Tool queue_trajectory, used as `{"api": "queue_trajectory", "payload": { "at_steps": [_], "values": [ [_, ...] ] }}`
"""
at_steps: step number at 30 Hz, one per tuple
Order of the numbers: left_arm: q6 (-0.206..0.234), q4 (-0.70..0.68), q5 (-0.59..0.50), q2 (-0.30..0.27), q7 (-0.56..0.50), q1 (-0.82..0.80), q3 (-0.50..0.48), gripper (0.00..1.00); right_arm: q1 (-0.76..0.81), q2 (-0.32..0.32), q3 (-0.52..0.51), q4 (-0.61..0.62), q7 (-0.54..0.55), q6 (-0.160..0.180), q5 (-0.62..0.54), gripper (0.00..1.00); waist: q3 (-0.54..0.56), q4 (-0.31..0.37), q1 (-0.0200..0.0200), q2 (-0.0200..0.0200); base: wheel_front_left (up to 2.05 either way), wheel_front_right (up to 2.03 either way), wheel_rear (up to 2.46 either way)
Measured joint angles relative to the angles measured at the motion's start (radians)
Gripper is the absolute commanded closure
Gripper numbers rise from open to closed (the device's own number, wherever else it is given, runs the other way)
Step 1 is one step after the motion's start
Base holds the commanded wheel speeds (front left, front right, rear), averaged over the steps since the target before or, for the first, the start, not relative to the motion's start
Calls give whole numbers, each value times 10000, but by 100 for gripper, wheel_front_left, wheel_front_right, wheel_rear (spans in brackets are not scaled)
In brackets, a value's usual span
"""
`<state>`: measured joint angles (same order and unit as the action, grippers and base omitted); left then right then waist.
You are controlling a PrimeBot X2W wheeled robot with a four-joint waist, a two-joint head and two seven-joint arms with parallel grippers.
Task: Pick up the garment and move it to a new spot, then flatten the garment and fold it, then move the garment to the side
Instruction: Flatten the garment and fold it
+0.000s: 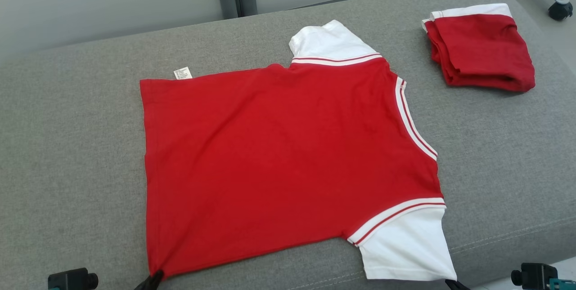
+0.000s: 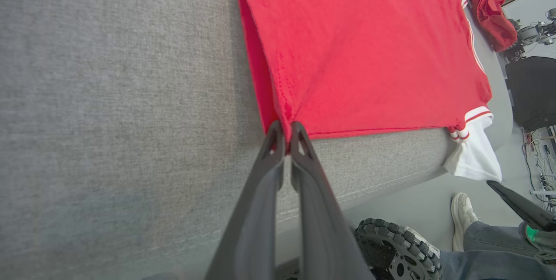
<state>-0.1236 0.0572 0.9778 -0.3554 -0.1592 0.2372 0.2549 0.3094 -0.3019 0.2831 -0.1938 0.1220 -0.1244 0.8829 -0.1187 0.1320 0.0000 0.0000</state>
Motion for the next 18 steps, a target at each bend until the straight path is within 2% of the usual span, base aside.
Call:
{"api": "queue_trajectory", "payload": {
  "at_steps": [14,18],
  "values": [
    [48,-796,364,-418,-523,871,-322,100,1603,-838,140,1490,1471,0,1494,100,-200,-103,0,0,0,0,0],
    [107,-1170,610,-642,-788,907,-424,100,1595,-890,82,2824,1739,0,2431,100,-320,-142,0,0,0,0,0]
  ]
}}
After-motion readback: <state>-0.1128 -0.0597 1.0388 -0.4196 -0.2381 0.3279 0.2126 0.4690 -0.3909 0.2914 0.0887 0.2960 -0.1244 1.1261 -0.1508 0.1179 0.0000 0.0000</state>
